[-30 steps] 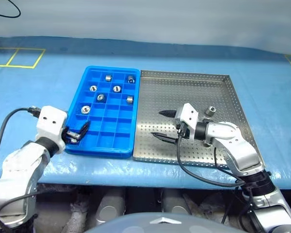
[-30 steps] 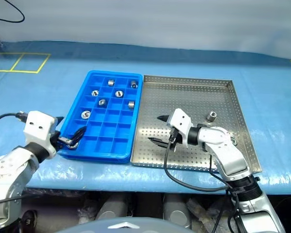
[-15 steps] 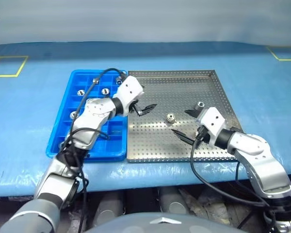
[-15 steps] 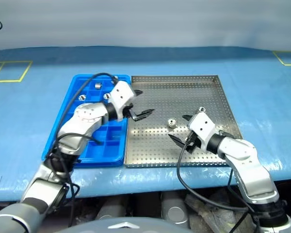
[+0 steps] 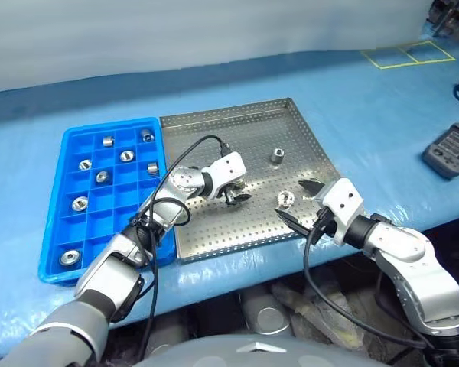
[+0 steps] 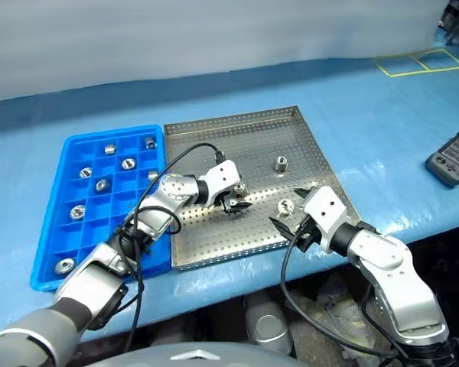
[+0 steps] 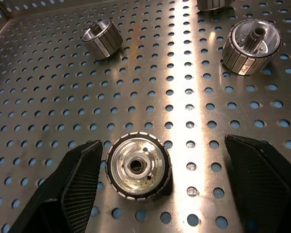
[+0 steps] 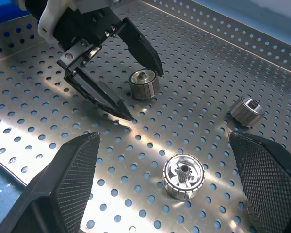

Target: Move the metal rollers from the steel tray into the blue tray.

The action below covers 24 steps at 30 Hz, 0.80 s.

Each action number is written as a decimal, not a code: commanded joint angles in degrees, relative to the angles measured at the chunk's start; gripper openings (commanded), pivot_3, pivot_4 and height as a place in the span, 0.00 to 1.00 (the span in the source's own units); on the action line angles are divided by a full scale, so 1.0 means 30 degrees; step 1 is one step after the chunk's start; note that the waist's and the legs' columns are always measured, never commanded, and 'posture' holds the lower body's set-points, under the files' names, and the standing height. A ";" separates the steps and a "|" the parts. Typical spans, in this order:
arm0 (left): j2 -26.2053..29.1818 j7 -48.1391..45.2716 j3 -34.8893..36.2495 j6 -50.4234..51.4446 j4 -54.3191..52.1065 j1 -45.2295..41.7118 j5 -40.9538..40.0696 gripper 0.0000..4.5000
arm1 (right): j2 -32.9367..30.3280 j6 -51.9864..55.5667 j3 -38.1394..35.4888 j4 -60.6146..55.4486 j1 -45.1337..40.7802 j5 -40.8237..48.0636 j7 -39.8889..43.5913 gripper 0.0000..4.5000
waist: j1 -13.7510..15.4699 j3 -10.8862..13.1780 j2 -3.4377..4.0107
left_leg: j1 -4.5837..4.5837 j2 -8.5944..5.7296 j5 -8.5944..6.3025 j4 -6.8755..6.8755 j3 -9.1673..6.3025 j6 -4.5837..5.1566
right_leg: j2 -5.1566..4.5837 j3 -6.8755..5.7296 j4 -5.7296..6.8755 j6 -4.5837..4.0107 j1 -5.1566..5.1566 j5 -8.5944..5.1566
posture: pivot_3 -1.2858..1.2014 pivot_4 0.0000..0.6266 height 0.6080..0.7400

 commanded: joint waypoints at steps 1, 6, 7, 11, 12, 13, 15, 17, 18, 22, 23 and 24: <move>-0.0234 0.0302 0.0154 -0.0387 0.0310 -0.0419 0.0559 0.97 | 0.0055 -0.0132 -0.0125 -0.0478 -0.0098 0.0167 -0.0101 1.00 | -0.0176 0.0000 -0.0001 | -0.0002 0.0000 0.0000 0.0000 0.0000 0.0000 | -0.0002 0.0001 0.0000 0.0003 -0.0002 0.0001 | 0.35 0.24 1.00; -0.0292 0.0790 0.0447 -0.0265 0.0738 -0.0364 0.1019 0.89 | 0.0062 -0.0235 0.0034 -0.0154 -0.0412 0.0149 -0.0013 1.00 | -0.0423 0.0000 -0.0001 | 0.0009 -0.0003 -0.0002 0.0001 0.0009 0.0003 | -0.0006 0.0017 -0.0001 0.0022 0.0007 0.0010 | 0.36 0.24 1.00; -0.0276 0.0755 0.0487 -0.0281 0.0684 -0.0311 0.1051 0.85 | 0.0065 -0.0266 0.0099 -0.0082 -0.0486 0.0129 0.0006 1.00 | -0.0442 0.0000 -0.0001 | 0.0013 -0.0003 -0.0002 0.0001 0.0013 0.0004 | -0.0006 0.0021 -0.0001 0.0024 0.0008 0.0011 | 0.36 0.24 1.00; -0.0180 0.0760 0.0630 -0.0052 0.0442 -0.0098 0.1146 0.56 | 0.0137 -0.0337 0.0336 0.0109 -0.0750 0.0054 0.0029 1.00 | -0.0483 0.0001 -0.0001 | 0.0016 -0.0001 -0.0003 0.0001 0.0022 0.0004 | -0.0002 0.0034 0.0000 0.0028 0.0005 0.0013 | 0.37 0.24 1.00; -0.0151 0.0789 0.0650 -0.0006 0.0399 -0.0062 0.1199 0.56 | 0.0149 -0.0360 0.0376 0.0154 -0.0804 0.0045 0.0042 1.00 | -0.0468 0.0001 -0.0001 | 0.0016 -0.0001 -0.0003 0.0000 0.0024 0.0005 | -0.0001 0.0036 0.0000 0.0028 0.0002 0.0013 | 0.37 0.24 1.00; -0.0133 0.0794 0.0669 0.0025 0.0378 -0.0041 0.1225 0.56 | 0.0150 -0.0387 0.0407 0.0201 -0.0848 0.0039 0.0053 1.00 | -0.0452 0.0001 -0.0002 | 0.0015 -0.0001 -0.0003 0.0000 0.0023 0.0004 | -0.0002 0.0035 0.0000 0.0029 0.0001 0.0013 | 0.37 0.24 1.00; -0.0040 0.0617 0.0691 0.0090 0.0240 0.0035 0.1197 0.52 | 0.0170 -0.0454 0.0457 0.0306 -0.0955 0.0032 0.0059 1.00 | -0.0421 0.0001 -0.0002 | 0.0014 -0.0001 -0.0004 0.0000 0.0025 0.0006 | -0.0004 0.0036 0.0000 0.0030 0.0001 0.0014 | 0.37 0.24 1.00; -0.0014 0.0574 0.0749 0.0127 0.0153 0.0078 0.1150 0.44 | 0.0182 -0.0488 0.0496 0.0383 -0.1034 0.0021 0.0068 1.00 | -0.0399 0.0001 -0.0002 | 0.0014 -0.0001 -0.0007 0.0000 0.0024 0.0009 | -0.0005 0.0038 0.0000 0.0031 0.0000 0.0014 | 0.37 0.24 1.00; -0.0005 0.0580 0.0770 0.0149 0.0108 0.0088 0.1149 0.38 | 0.0189 -0.0505 0.0525 0.0413 -0.1064 0.0010 0.0078 1.00 | -0.0387 0.0001 -0.0002 | 0.0013 -0.0001 -0.0007 0.0000 0.0023 0.0010 | -0.0005 0.0038 0.0000 0.0032 -0.0001 0.0014 | 0.37 0.24 1.00; 0.0004 0.0737 0.1023 0.0307 -0.0296 0.0129 0.1043 0.38 | 0.0289 -0.0608 0.0743 0.0592 -0.1250 -0.0020 0.0133 1.00 | -0.0387 0.0001 -0.0002 | 0.0014 -0.0001 -0.0008 0.0000 0.0027 0.0011 | -0.0007 0.0044 0.0001 0.0036 -0.0003 0.0015 | 0.38 0.24 1.00; -0.0005 0.0740 0.1110 0.0374 -0.0479 0.0149 0.0960 0.38 | 0.0314 -0.0624 0.0793 0.0642 -0.1288 -0.0029 0.0139 1.00 | -0.0384 0.0001 -0.0002 | 0.0014 -0.0001 -0.0008 0.0000 0.0027 0.0010 | -0.0007 0.0045 0.0002 0.0037 -0.0004 0.0016 | 0.38 0.24 1.00; 0.0009 0.0721 0.1178 0.0418 -0.0669 0.0171 0.0910 0.38 | 0.0342 -0.0639 0.0850 0.0702 -0.1328 -0.0034 0.0148 1.00 | -0.0370 0.0001 -0.0002 | 0.0014 -0.0001 -0.0008 0.0000 0.0028 0.0010 | -0.0007 0.0047 0.0004 0.0038 -0.0006 0.0017 | 0.38 0.24 1.00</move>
